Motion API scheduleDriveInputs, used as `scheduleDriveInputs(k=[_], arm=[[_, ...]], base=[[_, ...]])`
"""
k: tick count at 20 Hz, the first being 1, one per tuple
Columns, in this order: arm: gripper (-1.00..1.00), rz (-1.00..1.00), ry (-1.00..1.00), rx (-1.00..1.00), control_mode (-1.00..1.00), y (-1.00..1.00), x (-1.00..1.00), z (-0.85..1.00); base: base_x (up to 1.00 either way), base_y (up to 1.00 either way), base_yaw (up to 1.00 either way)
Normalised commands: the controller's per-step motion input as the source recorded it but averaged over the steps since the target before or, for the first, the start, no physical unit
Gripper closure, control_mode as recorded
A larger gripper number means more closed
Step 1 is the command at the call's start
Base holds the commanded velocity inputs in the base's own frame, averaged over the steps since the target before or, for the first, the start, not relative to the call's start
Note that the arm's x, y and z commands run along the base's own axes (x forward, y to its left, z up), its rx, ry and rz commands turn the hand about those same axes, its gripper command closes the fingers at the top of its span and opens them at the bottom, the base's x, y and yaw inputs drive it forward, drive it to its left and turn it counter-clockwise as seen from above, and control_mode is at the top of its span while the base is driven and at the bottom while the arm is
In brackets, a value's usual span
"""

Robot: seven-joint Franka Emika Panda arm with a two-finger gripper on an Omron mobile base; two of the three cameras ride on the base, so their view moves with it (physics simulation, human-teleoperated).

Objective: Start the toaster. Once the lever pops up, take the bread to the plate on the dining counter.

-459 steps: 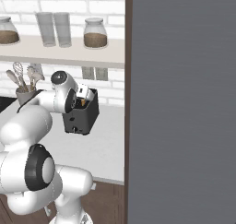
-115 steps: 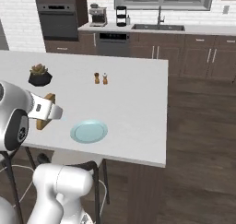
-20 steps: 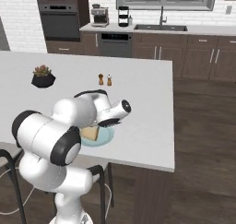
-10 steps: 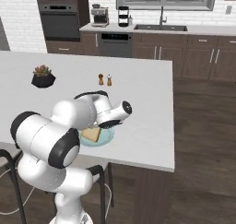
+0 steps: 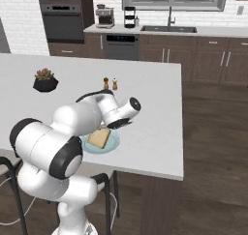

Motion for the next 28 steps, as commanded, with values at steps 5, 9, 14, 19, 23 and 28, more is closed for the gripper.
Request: scheduleDriveInputs(k=[5,9,14,19,23,28], arm=[[-1.0,0.0,0.01,-0.05,-1.0,0.0,0.1,0.15],[-1.0,-0.06,0.0,-0.04,-1.0,0.02,-0.22,0.16],[-1.0,-0.49,0.0,-0.18,-1.0,0.31,-0.93,0.0],[-1.0,-0.62,-0.01,-0.09,-1.0,0.28,-0.72,0.28],[-1.0,-0.34,0.04,-0.01,-1.0,0.27,-0.73,0.63],[-1.0,-0.22,-0.02,0.0,-1.0,0.15,-1.0,0.33]], base=[[0.0,0.0,0.0],[0.0,0.0,0.0],[0.0,0.0,0.0],[0.0,0.0,0.0],[0.0,0.0,0.0],[0.0,0.0,0.0]])
